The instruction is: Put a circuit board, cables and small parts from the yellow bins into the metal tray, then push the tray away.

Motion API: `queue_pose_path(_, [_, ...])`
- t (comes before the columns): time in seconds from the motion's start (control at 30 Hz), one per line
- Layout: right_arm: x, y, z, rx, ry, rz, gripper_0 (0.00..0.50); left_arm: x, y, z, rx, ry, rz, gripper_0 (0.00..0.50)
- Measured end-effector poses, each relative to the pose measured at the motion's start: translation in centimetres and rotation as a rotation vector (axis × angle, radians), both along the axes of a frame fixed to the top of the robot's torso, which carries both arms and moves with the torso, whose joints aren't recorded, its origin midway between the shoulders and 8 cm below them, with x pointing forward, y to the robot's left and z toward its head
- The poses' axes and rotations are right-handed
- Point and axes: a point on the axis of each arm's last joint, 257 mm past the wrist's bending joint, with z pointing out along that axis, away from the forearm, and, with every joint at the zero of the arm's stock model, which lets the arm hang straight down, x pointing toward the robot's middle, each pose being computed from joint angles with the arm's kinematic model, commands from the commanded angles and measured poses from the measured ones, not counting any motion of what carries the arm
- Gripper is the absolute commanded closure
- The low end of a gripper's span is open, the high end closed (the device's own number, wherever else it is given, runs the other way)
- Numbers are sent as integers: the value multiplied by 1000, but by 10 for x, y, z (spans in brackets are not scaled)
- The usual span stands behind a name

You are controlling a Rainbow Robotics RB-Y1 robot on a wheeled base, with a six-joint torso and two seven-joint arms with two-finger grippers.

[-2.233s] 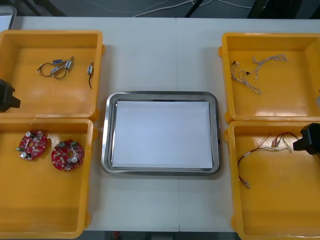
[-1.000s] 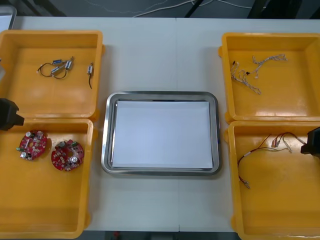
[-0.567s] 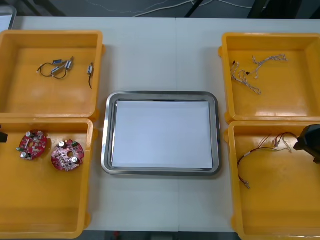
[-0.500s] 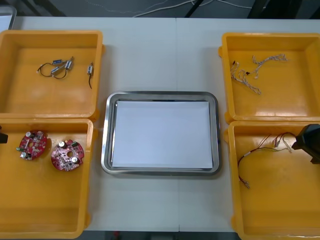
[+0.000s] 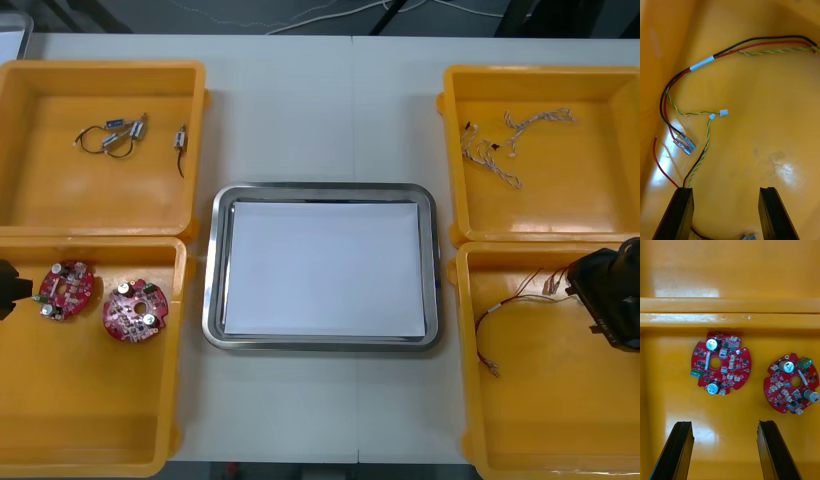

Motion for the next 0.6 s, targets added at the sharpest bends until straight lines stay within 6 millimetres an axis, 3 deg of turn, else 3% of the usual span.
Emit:
queue_pose_path(0.23, [8,25,-2,-23,2,66,0,0,-24,4,-41,-42,-29,0])
queue_pose_path(0.6, [28,50,6,37,-30,92,0,-1,-35,3,-71,-38,-63,0])
